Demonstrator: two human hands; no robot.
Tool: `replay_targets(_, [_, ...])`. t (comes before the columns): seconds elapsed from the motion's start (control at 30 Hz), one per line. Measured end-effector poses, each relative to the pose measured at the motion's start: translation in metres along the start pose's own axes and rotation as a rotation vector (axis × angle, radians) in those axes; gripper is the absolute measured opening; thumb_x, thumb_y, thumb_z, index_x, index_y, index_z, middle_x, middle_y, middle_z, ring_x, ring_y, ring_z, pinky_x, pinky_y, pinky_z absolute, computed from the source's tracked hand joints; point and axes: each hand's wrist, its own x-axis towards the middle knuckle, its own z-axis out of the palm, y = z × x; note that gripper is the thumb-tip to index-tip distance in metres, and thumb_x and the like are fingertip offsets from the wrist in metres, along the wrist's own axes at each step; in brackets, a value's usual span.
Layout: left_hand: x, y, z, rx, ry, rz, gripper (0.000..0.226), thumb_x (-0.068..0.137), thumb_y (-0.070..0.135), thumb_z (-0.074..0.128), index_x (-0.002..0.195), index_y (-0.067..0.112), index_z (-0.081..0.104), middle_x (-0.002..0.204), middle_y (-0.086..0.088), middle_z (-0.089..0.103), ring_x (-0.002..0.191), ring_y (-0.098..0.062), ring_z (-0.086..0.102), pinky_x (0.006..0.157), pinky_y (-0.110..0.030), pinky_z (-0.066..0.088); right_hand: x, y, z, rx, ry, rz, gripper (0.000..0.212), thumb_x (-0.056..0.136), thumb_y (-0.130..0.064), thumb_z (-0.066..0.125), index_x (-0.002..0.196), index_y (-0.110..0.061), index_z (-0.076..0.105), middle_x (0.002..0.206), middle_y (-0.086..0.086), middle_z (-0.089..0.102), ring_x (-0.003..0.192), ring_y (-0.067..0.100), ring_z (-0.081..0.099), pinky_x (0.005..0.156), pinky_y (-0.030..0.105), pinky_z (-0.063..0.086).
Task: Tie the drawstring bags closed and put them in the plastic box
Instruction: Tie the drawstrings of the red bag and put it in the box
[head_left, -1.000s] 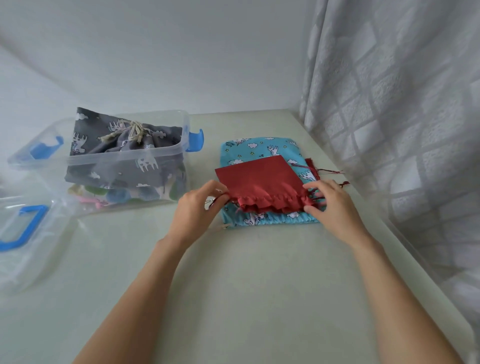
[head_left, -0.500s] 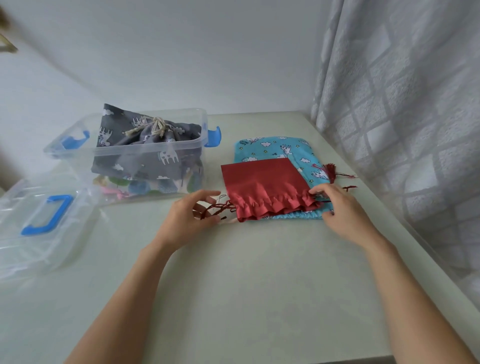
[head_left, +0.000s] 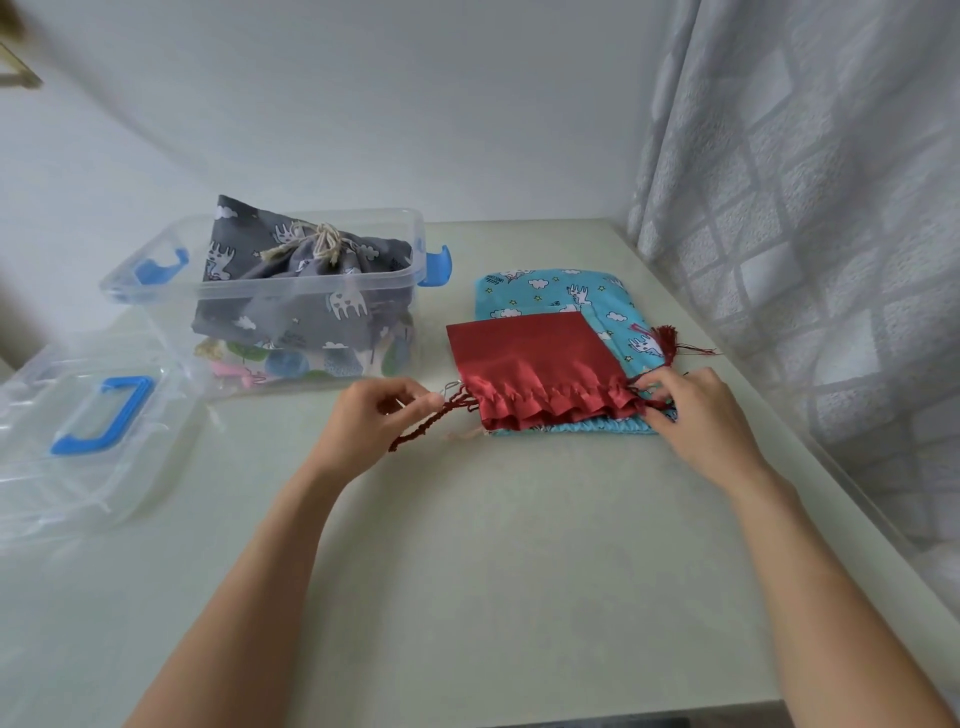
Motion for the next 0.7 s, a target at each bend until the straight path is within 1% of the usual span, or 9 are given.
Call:
replay_targets(0.1, [0.002,-0.003,-0.002,0.023,0.130,-0.072,0.019,0.088,0.028,0.062,0.073,0.016,0.065,0.054,0.009,0.057,0.045,-0.001,0.052,0.050,-0.008,0.038,0.002,-0.003,-0.001,0.057,0.076,-0.015,0.009,0.081,-0.013,0.071,0.090,-0.010,0.071,0.085,0.004,0.071,0.085,0.030,0.055,0.069,0.033,0.041])
replay_targets(0.2, [0.005,-0.008,-0.005,-0.054,0.217,-0.154,0.021,0.092,0.026,0.057,0.083,0.008,0.062,0.068,-0.002,0.061,0.052,-0.005,0.063,0.063,-0.022,0.052,0.002,-0.009,-0.005,0.205,0.157,0.003,0.006,0.086,-0.016,0.065,0.086,-0.011,0.070,0.076,-0.001,0.070,0.071,0.013,0.056,0.062,0.024,0.038])
replay_targets(0.23, [0.005,-0.009,-0.005,-0.020,0.236,-0.165,0.021,0.092,0.027,0.056,0.084,0.009,0.062,0.067,0.000,0.059,0.051,-0.009,0.061,0.061,-0.025,0.052,0.002,-0.011,-0.006,0.258,0.168,0.008,0.009,0.088,-0.018,0.063,0.083,-0.013,0.068,0.069,-0.003,0.068,0.061,0.005,0.053,0.058,0.017,0.035])
replay_targets(0.3, [0.006,-0.009,-0.004,0.027,0.266,-0.171,0.022,0.093,0.028,0.053,0.083,0.010,0.060,0.066,0.002,0.050,0.049,-0.015,0.051,0.052,-0.026,0.045,0.002,-0.016,-0.006,0.341,0.176,0.034,0.017,0.091,-0.020,0.059,0.077,-0.011,0.064,0.057,-0.005,0.061,0.052,0.009,0.048,0.051,0.012,0.031])
replay_targets(0.4, [0.005,-0.009,-0.004,0.084,0.341,-0.189,0.026,0.094,0.031,0.052,0.079,0.011,0.057,0.056,0.003,0.042,0.052,-0.014,0.039,0.050,-0.028,0.030,0.002,-0.024,-0.001,0.316,0.191,0.079,0.016,0.088,-0.019,0.063,0.075,-0.009,0.065,0.059,0.004,0.063,0.054,0.014,0.054,0.052,0.018,0.035])
replay_targets(0.47, [0.004,-0.009,-0.008,0.201,0.385,-0.202,0.027,0.093,0.037,0.052,0.080,0.014,0.058,0.059,0.005,0.049,0.058,-0.015,0.045,0.054,-0.030,0.031,0.002,-0.025,0.001,0.254,0.228,0.135,0.014,0.085,-0.018,0.065,0.074,-0.010,0.067,0.064,0.006,0.068,0.063,0.018,0.063,0.058,0.028,0.040])
replay_targets(0.53, [0.004,-0.012,-0.014,0.302,0.422,-0.206,0.026,0.092,0.040,0.052,0.083,0.017,0.061,0.069,0.004,0.059,0.068,-0.019,0.051,0.059,-0.029,0.033,0.002,-0.021,0.000,0.208,0.237,0.202,0.013,0.084,-0.020,0.066,0.076,-0.012,0.069,0.069,0.005,0.070,0.072,0.019,0.067,0.062,0.028,0.042])
replay_targets(0.6, [0.004,-0.016,-0.017,0.331,0.420,-0.159,0.023,0.091,0.038,0.055,0.081,0.018,0.061,0.070,0.004,0.058,0.070,-0.019,0.051,0.057,-0.028,0.033,0.001,-0.017,-0.001,0.187,0.203,0.225,0.012,0.084,-0.022,0.067,0.077,-0.013,0.071,0.071,0.004,0.070,0.072,0.019,0.065,0.065,0.030,0.044])
replay_targets(0.7, [0.003,-0.015,-0.014,0.304,0.367,-0.035,0.019,0.090,0.030,0.058,0.077,0.016,0.060,0.073,0.003,0.059,0.071,-0.016,0.053,0.060,-0.015,0.036,0.002,-0.022,-0.001,0.345,0.131,0.156,0.013,0.083,-0.016,0.067,0.070,-0.013,0.067,0.074,0.000,0.065,0.072,0.010,0.059,0.068,0.023,0.043])
